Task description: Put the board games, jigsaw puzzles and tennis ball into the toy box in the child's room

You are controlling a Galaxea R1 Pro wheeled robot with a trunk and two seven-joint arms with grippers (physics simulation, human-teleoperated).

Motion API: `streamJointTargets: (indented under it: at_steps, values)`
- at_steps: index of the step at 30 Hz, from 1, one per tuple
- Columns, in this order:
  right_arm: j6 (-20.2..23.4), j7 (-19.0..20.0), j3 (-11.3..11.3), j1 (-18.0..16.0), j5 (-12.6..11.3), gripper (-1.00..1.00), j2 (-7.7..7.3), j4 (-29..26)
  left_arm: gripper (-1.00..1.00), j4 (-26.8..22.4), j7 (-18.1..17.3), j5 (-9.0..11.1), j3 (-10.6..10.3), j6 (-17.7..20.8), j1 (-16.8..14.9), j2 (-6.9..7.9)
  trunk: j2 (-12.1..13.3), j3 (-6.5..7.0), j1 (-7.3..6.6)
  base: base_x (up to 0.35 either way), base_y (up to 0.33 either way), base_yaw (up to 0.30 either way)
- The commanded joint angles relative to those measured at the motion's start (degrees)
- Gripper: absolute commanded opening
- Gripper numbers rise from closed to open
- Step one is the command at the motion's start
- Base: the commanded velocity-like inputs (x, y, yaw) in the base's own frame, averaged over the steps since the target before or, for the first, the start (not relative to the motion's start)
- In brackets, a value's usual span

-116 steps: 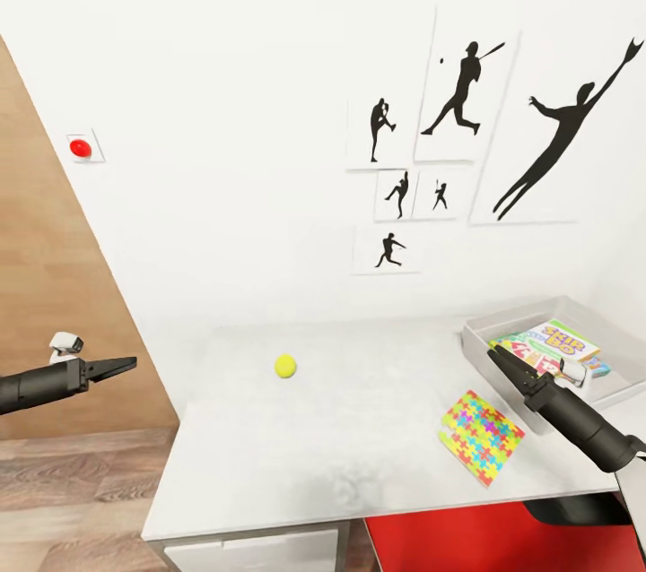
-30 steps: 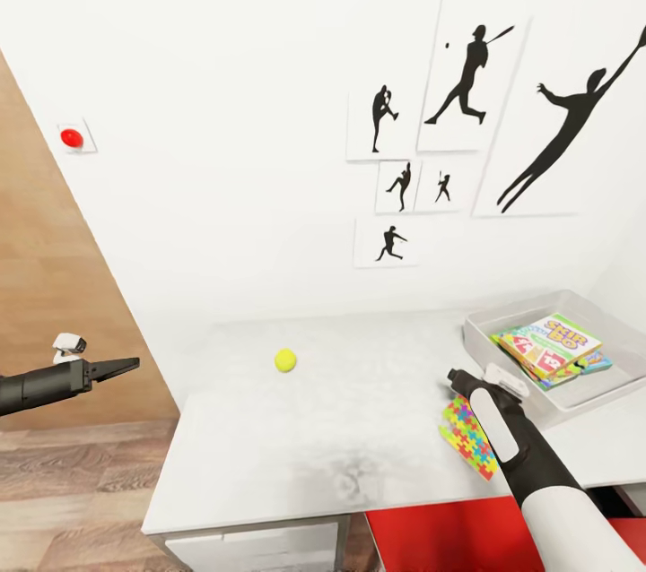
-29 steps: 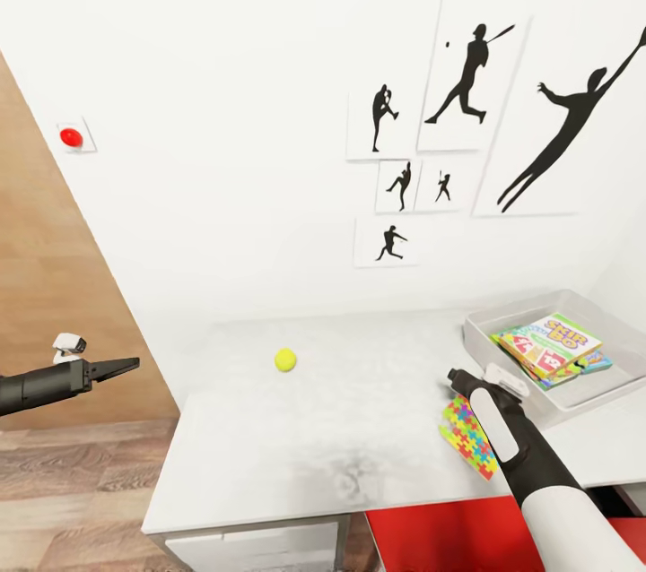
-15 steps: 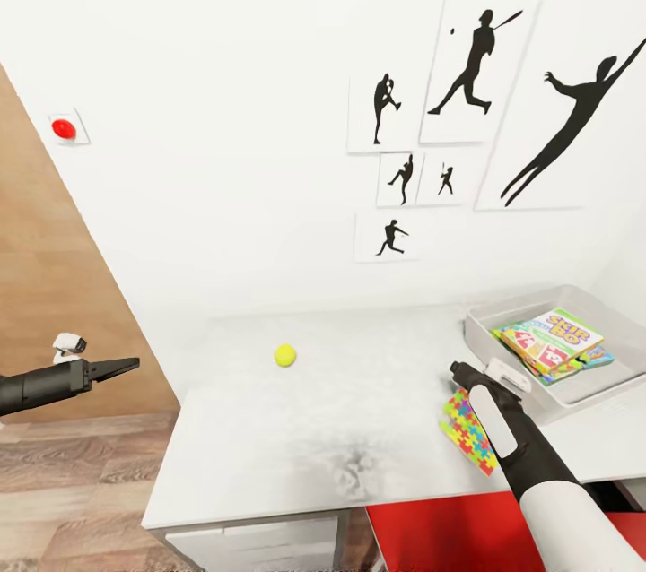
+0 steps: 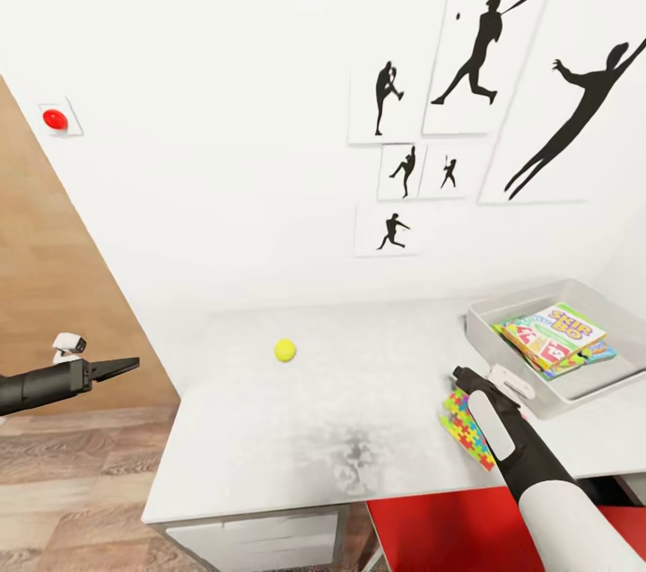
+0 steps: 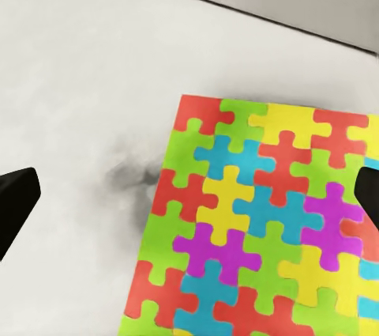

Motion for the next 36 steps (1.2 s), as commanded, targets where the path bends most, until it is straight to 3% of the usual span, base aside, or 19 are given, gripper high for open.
streamJointTargets:
  at_steps: [1,24,32,36]
  values:
    - [0.3,-0.3,0.0,-0.1,-0.3,1.0,-0.02,-0.1,1.0,0.0,-0.2,0.0,0.0,0.6,0.0,0.01,-0.1,-0.22,0.03,0.0,0.0,0.0]
    - [0.7,-0.6,0.5,-5.0,0.0,1.0,-0.12,0.8,1.0,0.0,-0.2,-0.1,0.0,0.6,0.0,0.01,-0.1,-2.08,0.03,0.0,0.0,0.0]
    - [0.7,-0.7,0.1,-5.3,5.6,1.0,-0.06,1.0,1.0,0.0,-0.2,-0.1,0.0,0.6,0.0,0.01,-0.1,-2.14,0.03,0.0,0.0,0.0]
    - [0.7,-0.7,-0.1,-5.3,6.5,1.0,-0.1,1.0,1.0,0.0,-0.2,-0.1,0.0,0.6,0.0,0.01,-0.1,-2.27,0.03,0.0,0.0,0.0]
